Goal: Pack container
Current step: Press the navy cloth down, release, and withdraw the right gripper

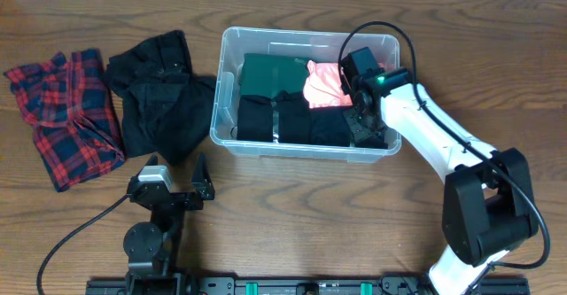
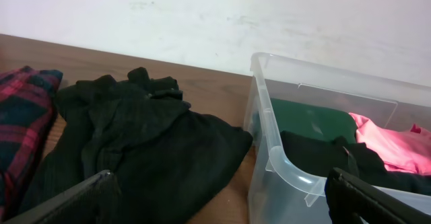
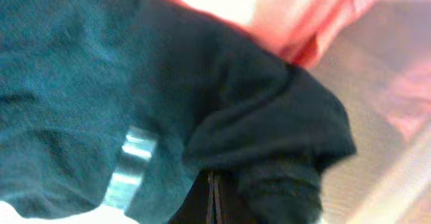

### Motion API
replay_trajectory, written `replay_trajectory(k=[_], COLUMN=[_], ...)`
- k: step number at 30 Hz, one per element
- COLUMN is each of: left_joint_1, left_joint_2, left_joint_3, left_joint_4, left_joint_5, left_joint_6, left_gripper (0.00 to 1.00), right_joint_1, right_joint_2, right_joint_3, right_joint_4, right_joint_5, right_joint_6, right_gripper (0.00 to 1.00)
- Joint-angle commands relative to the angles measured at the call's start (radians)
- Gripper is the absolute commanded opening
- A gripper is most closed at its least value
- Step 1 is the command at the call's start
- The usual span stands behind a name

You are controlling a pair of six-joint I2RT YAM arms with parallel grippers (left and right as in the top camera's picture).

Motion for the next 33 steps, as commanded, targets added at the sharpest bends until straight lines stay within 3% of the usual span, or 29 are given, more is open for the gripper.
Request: replay_trajectory(k=[1,14,23,25,29,30,31,33], left_joint_1=[-0.004,-0.004,-0.004,-0.004,-0.004,-0.004,-0.004,-0.004], left_joint_2=[-0.006,-0.006,-0.006,-0.006,-0.006,-0.006,-0.006,-0.006], left_joint_3=[-0.016,-0.016,-0.016,-0.016,-0.016,-0.016,-0.016,-0.016], left_joint_4=[-0.035,-0.035,-0.035,-0.035,-0.035,-0.035,-0.035,-0.035], left_joint_5=[0.008,0.008,0.008,0.008,0.008,0.008,0.008,0.008], left_joint_6=[0.005,0.005,0.005,0.005,0.005,0.005,0.005,0.005], left_gripper=[0.98,0.98,0.98,0.98,0.98,0.98,0.98,0.98], right_joint_1=[0.02,0.022,0.021,0.021,0.005,-0.005,-0.022,-0.068], right_joint_2=[0.027,0.075,0.015,-0.01,-0.06,-0.072,-0.086,-0.11], right_joint_3=[0.015,0.02,0.315,0.409,0.558,0.58,0.597,0.607], right_joint_4=[0.015,0.013,-0.216,-0.269,-0.347,-0.358,-0.367,-0.377], right_joint_5=[0.017,0.018,0.011,0.006,0.006,0.006,0.006,0.007], right_joint_6=[-0.008,-0.015,-0.01,-0.01,0.012,0.02,0.034,0.059], right_gripper=[0.01,0.01,0.04,0.19,0.82,0.92,0.99,0.99])
